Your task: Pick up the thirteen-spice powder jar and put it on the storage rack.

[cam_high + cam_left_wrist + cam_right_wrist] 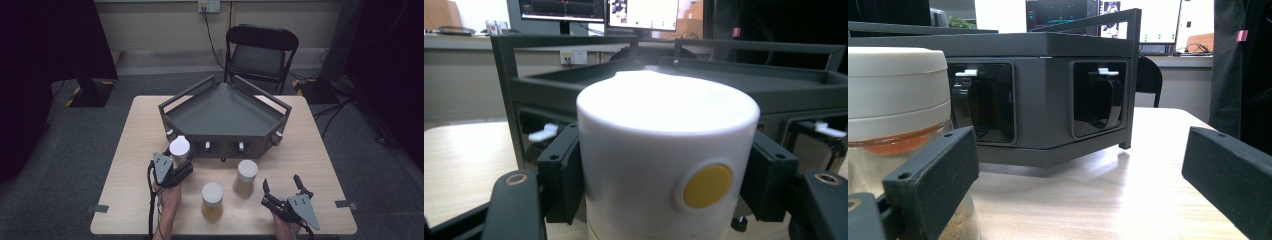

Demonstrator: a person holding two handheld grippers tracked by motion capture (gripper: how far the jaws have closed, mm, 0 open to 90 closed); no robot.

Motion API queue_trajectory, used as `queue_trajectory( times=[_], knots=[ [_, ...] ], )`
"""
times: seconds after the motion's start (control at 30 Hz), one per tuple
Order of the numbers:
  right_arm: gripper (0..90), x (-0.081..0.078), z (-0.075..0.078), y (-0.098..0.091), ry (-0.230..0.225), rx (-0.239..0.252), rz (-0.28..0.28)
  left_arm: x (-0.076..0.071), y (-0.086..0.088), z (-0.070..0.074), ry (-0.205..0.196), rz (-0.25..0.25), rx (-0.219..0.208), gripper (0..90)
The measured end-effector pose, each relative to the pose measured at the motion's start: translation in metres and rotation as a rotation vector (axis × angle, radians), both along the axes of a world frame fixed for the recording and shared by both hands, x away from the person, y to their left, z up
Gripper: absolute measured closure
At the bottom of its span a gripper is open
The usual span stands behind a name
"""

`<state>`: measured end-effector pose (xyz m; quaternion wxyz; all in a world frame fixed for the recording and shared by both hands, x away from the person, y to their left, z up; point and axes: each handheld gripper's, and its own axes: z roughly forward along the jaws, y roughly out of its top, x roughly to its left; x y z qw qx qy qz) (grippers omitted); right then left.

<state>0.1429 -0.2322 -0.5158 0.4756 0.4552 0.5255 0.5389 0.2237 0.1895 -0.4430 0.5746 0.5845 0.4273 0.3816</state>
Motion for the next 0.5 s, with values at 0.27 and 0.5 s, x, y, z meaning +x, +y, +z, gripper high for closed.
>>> queue_trajectory(
  times=[0.27, 0.5],
  knots=[
    [0.4, 0.0, 0.0, 0.0, 0.0, 0.0, 0.0, -0.006, 0.002, 0.013, -0.036, -0.03, 0.024, 31.0],
    [0.5, 0.0, 0.0, 0.0, 0.001, 0.0, 0.0, -0.01, 0.004, 0.022, -0.053, -0.054, 0.026, 31.0]
  ],
)
